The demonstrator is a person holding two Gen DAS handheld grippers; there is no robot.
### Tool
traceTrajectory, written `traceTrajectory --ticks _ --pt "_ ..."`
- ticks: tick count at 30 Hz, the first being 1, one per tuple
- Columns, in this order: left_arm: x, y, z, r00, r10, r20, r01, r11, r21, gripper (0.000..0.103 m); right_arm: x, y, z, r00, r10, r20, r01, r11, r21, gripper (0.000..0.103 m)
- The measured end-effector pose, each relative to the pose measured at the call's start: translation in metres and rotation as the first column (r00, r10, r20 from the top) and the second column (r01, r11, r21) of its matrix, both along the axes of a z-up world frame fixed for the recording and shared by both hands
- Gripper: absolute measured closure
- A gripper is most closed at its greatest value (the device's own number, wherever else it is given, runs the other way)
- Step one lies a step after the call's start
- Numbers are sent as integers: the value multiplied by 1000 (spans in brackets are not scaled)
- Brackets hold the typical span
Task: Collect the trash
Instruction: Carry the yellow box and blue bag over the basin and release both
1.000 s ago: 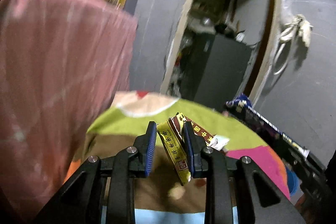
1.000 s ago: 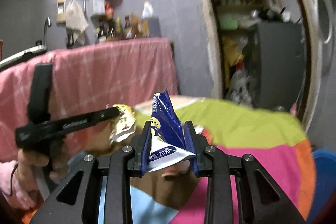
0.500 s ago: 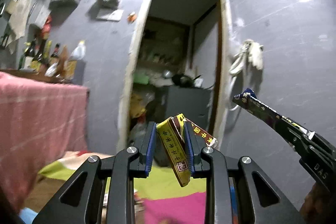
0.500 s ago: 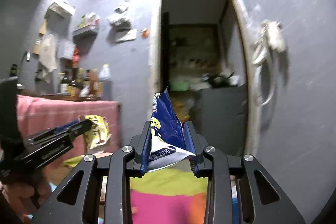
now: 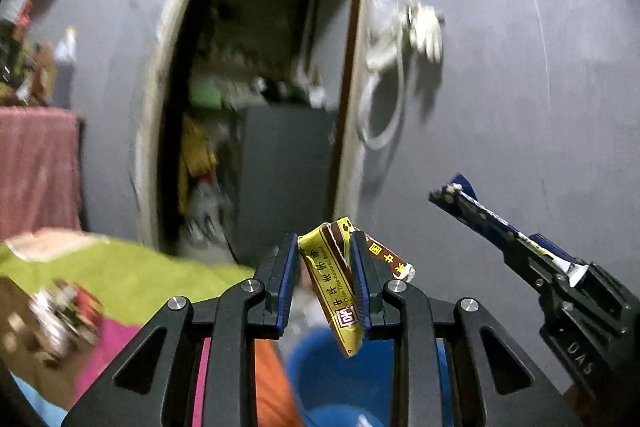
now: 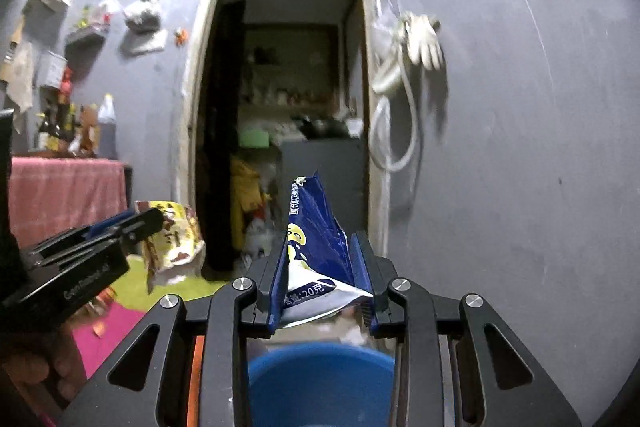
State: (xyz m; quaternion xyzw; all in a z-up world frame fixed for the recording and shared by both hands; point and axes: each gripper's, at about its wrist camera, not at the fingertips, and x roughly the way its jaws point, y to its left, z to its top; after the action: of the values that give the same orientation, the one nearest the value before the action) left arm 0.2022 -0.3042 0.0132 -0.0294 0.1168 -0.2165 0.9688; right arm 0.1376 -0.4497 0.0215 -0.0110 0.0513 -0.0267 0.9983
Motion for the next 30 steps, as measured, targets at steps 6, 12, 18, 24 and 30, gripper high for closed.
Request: traceTrajectory --ticks 6,12,18,24,30 --pt "37 -33 -37 976 -24 -214 31 999 30 81 17 -33 -40 990 -14 -138 26 996 82 74" --pt "63 -43 -60 940 -37 -340 57 997 48 80 30 -48 -68 970 3 -244 31 990 137 73" --pt "77 -42 -76 908 -58 -414 85 995 48 78 38 -53 -83 953 16 -303 40 983 179 70" --pt "77 -36 -71 908 -65 -414 77 997 11 71 39 -56 -79 953 20 -301 42 979 201 62" --pt "62 -4 -36 934 -59 -353 41 997 -57 59 32 -44 -53 971 20 -238 26 982 190 52"
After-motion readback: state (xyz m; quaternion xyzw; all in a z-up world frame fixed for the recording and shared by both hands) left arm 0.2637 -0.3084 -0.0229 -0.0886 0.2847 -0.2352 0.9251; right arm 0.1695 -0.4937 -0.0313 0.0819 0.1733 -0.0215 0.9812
